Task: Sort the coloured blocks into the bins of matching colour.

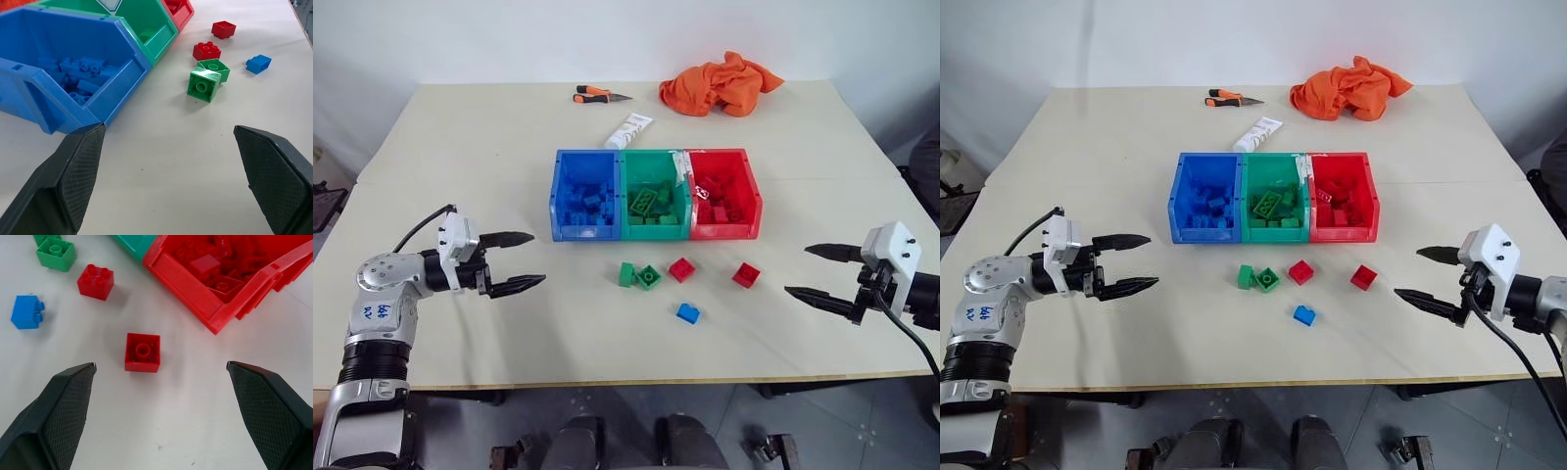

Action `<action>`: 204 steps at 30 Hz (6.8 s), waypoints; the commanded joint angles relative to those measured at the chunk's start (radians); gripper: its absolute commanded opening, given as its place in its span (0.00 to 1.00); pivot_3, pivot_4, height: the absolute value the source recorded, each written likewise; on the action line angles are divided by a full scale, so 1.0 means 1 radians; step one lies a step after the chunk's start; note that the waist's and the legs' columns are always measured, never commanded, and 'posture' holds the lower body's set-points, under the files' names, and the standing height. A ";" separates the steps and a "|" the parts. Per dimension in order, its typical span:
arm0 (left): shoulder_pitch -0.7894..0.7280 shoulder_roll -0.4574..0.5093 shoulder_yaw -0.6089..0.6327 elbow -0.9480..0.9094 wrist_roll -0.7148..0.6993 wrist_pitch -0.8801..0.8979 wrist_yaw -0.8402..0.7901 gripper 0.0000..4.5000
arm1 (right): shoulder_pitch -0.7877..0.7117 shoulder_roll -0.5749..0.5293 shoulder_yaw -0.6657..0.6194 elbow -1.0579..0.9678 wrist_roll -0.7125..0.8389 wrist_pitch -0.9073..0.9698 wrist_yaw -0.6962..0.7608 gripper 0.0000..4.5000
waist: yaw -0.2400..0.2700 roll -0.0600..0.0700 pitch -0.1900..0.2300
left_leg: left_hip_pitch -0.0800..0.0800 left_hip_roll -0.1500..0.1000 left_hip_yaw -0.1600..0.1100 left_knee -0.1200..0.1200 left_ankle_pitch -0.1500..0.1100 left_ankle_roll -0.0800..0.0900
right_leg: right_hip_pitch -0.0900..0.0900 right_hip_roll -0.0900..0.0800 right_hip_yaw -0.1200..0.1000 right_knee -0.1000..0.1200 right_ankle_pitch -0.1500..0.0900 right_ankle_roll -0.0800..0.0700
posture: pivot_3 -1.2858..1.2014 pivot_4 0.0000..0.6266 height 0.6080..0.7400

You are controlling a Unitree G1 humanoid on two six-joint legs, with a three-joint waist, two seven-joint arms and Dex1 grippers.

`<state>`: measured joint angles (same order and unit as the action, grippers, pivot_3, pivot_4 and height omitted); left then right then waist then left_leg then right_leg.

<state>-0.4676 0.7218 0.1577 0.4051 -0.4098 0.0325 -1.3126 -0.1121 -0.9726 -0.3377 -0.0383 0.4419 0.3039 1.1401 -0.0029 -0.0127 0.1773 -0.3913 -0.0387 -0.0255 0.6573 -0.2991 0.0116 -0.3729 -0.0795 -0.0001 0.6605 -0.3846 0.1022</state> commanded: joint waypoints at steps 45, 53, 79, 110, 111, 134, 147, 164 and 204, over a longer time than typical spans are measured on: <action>0.227 -0.027 0.061 -0.327 -0.099 0.048 0.011 0.99 | -0.304 0.089 0.327 0.242 -0.167 0.030 0.052 1.00 | 0.002 0.000 0.000 | 0.000 0.000 0.002 0.002 -0.001 0.001 | 0.000 0.000 0.002 0.000 0.000 0.000 | 0.52 0.24 1.00; 0.251 -0.030 0.065 -0.376 -0.111 0.072 0.050 1.00 | -0.346 0.155 0.356 0.336 -0.208 0.023 0.006 0.78 | -0.002 0.001 0.000 | 0.000 0.001 0.002 0.002 -0.001 0.001 | -0.001 0.000 0.002 0.000 0.000 0.000 | 0.52 0.24 1.00; 0.138 -0.058 0.010 -0.302 -0.092 0.053 0.046 1.00 | -0.866 0.340 0.341 0.710 -0.312 -0.185 -0.255 0.69 | -0.025 0.001 0.001 | -0.001 0.000 0.003 0.002 -0.002 0.000 | -0.003 0.000 0.002 0.002 0.000 0.000 | 0.52 0.24 1.00; 0.155 -0.021 0.030 -0.227 -0.091 0.015 0.002 1.00 | 0.071 -0.119 0.010 -0.020 -0.045 -0.034 0.203 1.00 | -0.011 0.003 0.001 | -0.001 0.001 0.000 0.007 -0.003 0.000 | 0.002 0.000 -0.002 0.001 0.000 0.000 | 0.52 0.24 1.00; 0.156 -0.022 0.032 -0.233 -0.092 0.014 0.006 1.00 | 0.060 -0.111 0.034 -0.053 -0.041 -0.015 0.194 1.00 | -0.013 0.003 0.001 | 0.000 0.001 0.000 0.006 -0.003 0.000 | 0.003 0.001 -0.002 0.000 0.000 0.000 | 0.52 0.24 1.00; 0.271 -0.049 0.060 -0.408 -0.125 0.063 0.108 1.00 | -0.215 0.210 0.576 -0.181 -0.233 0.152 -0.075 0.86 | -0.002 0.003 0.001 | 0.000 0.001 -0.001 0.005 -0.003 0.000 | 0.002 0.000 -0.002 0.000 0.000 0.000 | 0.52 0.24 1.00; 0.259 -0.054 0.055 -0.392 -0.122 0.049 0.104 1.00 | -0.254 0.220 0.489 -0.233 -0.170 0.149 -0.072 0.20 | -0.001 0.003 0.001 | 0.000 0.001 -0.001 0.005 -0.003 0.000 | 0.002 0.000 -0.002 0.000 0.000 0.000 | 0.52 0.24 1.00; 0.176 -0.088 0.034 -0.309 -0.091 -0.004 0.118 1.00 | -0.960 0.684 0.566 0.539 -0.322 -0.102 -0.274 0.20 | -0.037 0.003 0.001 | 0.000 0.001 -0.001 0.004 -0.003 -0.001 | -0.003 0.000 -0.004 0.005 0.000 0.000 | 0.52 0.24 1.00; 0.083 -0.074 0.064 -0.087 -0.093 -0.096 0.002 1.00 | 0.090 -0.018 -0.073 -0.074 -0.008 0.060 0.118 0.88 | -0.011 0.004 0.001 | -0.008 0.001 -0.008 0.008 -0.002 -0.001 | -0.001 0.000 -0.012 0.000 0.000 0.000 | 0.52 0.24 1.00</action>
<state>-0.3793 0.6394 0.2003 0.3251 -0.4917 -0.0475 -1.3036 -0.0248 -0.9728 -0.3627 -0.0968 0.4271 0.3881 1.2525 -0.0138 -0.0091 0.1787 -0.3987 -0.0382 -0.0325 0.6653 -0.3014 0.0106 -0.3734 -0.0799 -0.0117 0.6606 -0.3847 0.1019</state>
